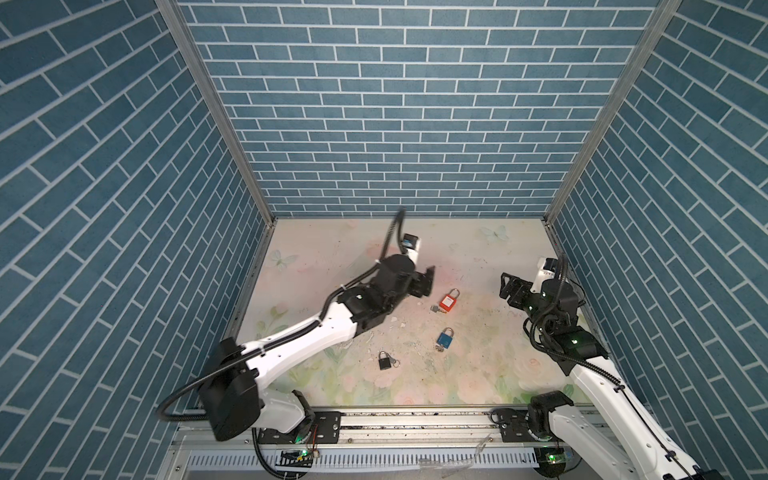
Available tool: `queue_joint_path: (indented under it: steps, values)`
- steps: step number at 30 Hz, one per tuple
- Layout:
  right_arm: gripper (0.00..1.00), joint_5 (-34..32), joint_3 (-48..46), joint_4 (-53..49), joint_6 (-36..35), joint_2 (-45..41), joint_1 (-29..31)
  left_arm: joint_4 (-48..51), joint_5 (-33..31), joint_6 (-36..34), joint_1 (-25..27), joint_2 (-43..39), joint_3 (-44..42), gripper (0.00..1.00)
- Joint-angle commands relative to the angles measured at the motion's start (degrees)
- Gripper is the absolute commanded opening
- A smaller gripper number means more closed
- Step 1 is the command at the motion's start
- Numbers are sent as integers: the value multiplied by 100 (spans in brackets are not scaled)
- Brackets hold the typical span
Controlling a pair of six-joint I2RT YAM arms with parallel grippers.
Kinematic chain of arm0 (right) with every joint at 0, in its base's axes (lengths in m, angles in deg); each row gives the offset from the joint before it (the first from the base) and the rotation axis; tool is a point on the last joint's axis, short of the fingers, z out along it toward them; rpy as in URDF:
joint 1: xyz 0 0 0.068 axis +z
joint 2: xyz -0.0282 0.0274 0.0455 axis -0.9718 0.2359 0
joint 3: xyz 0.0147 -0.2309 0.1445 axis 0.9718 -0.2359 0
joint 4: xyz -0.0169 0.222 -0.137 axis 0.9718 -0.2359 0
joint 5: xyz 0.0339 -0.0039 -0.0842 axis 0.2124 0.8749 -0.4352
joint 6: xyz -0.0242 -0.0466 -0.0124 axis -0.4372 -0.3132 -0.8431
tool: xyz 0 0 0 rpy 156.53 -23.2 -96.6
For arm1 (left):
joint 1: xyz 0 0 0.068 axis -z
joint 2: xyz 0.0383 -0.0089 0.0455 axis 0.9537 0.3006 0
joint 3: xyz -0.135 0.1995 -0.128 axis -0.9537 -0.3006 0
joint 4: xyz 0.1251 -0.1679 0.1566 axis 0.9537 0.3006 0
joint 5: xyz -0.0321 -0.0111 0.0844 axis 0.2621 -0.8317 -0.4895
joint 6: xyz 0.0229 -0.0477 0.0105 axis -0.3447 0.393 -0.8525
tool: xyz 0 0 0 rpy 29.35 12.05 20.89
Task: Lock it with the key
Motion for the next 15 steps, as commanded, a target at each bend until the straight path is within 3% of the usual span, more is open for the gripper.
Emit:
queue_joint_path:
  steps: [1,5,7,13,15]
  values:
    - [85,-1342,-535,2184,-1311,55,-23,-1604,-844,-892,-1198,-585,-1142,85]
    - [86,-2362,-977,3348,-1915,710,-194,-2377,-860,-58,-3189,-813,-2284,85]
    - [86,-2579,-1036,3429,-1929,1142,-373,-2565,-914,-99,-3674,-627,-2627,85]
    - [86,-2824,-1629,4902,-2104,2479,-664,-3260,-1280,-967,-3929,112,-3336,85]
    - [85,-2417,-1813,5493,-2216,2831,-756,-4002,-1106,-1004,-4030,338,-3692,85]
